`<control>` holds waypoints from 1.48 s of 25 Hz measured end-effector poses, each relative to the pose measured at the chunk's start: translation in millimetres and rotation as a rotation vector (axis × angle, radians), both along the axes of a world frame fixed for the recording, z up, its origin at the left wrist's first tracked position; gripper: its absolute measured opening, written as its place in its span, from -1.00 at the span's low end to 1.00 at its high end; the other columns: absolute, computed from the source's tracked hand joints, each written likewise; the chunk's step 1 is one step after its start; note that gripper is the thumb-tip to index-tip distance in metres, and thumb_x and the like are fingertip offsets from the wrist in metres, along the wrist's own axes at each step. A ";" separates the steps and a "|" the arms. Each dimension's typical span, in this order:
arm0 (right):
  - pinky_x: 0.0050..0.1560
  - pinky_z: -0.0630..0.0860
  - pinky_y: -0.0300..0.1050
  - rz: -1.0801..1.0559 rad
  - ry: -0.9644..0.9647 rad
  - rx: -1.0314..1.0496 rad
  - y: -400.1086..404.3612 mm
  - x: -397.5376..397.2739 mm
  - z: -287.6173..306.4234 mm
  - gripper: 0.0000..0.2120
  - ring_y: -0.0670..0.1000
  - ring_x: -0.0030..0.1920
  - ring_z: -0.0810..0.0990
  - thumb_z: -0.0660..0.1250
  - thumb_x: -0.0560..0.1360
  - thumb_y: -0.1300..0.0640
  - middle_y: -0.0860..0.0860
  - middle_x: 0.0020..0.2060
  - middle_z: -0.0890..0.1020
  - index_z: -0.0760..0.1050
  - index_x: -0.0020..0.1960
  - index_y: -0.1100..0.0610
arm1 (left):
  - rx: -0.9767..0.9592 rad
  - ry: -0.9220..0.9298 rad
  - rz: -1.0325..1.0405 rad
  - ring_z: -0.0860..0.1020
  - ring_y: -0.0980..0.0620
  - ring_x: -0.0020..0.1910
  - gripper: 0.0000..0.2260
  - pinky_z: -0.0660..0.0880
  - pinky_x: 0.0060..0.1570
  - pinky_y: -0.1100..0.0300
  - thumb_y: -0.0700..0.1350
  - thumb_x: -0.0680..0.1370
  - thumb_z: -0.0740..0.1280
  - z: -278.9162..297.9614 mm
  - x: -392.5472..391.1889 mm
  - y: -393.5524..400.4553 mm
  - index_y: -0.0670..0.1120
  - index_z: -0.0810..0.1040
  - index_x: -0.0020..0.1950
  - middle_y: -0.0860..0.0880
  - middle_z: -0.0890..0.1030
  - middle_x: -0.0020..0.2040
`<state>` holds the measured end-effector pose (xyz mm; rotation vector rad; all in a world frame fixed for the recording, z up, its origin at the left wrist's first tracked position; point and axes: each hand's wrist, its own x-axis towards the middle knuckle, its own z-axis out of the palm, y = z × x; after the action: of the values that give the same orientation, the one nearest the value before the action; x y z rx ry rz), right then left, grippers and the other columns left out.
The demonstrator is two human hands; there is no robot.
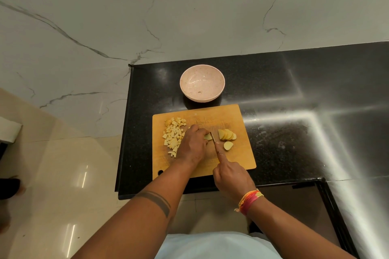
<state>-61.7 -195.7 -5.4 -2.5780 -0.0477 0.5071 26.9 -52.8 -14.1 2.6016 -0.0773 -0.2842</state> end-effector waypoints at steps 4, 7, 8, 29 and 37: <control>-0.28 0.55 0.08 0.025 0.000 -0.029 6.4 8.4 -2.8 -0.26 0.13 -0.34 0.56 0.11 0.60 0.07 0.09 -0.31 0.59 -0.22 0.65 -0.13 | -0.012 0.001 0.041 0.44 -0.03 0.30 -0.69 0.44 0.32 0.08 -0.12 0.64 0.33 -0.6 -0.8 0.7 -0.06 0.54 0.39 -0.03 0.48 0.29; -0.32 0.48 0.01 0.032 -0.003 -0.058 8.5 14.5 -3.2 -0.28 0.13 -0.34 0.55 0.10 0.61 0.07 0.08 -0.31 0.56 -0.19 0.66 -0.12 | -0.018 0.006 0.072 0.46 -0.03 0.27 -0.73 0.46 0.27 0.08 -0.12 0.65 0.32 0.2 0.1 -0.9 -0.05 0.57 0.35 -0.03 0.50 0.25; -0.35 0.43 -0.01 0.044 -0.005 -0.074 8.5 14.0 -2.5 -0.28 0.12 -0.36 0.52 0.10 0.62 0.07 0.07 -0.32 0.53 -0.20 0.66 -0.11 | -0.017 0.009 0.084 0.46 -0.03 0.27 -0.73 0.46 0.27 0.09 -0.11 0.65 0.32 1.2 0.1 -1.9 -0.05 0.57 0.34 -0.03 0.50 0.25; -0.30 0.47 0.01 0.047 -0.014 -0.051 12.6 5.6 -2.3 -0.26 0.10 -0.34 0.54 0.10 0.61 0.07 0.06 -0.30 0.58 -0.24 0.66 -0.09 | -0.016 -0.028 0.081 0.47 -0.01 0.25 -0.71 0.49 0.27 0.07 -0.11 0.63 0.34 -2.5 -4.9 6.8 -0.03 0.56 0.36 -0.02 0.52 0.22; -0.34 0.37 -0.05 0.087 0.009 -0.100 13.4 3.6 -3.2 -0.25 0.06 -0.40 0.45 0.10 0.64 0.07 0.06 -0.32 0.52 -0.29 0.66 -0.07 | 0.019 -0.048 0.094 0.48 -0.03 0.21 -0.77 0.49 0.19 0.09 -0.08 0.63 0.29 -2.3 -3.7 1.9 -0.05 0.59 0.27 -0.04 0.57 0.16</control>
<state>-58.2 -182.3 -8.6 -2.6804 -0.1356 0.5660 23.1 -50.9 -16.4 2.6223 0.0302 -0.1892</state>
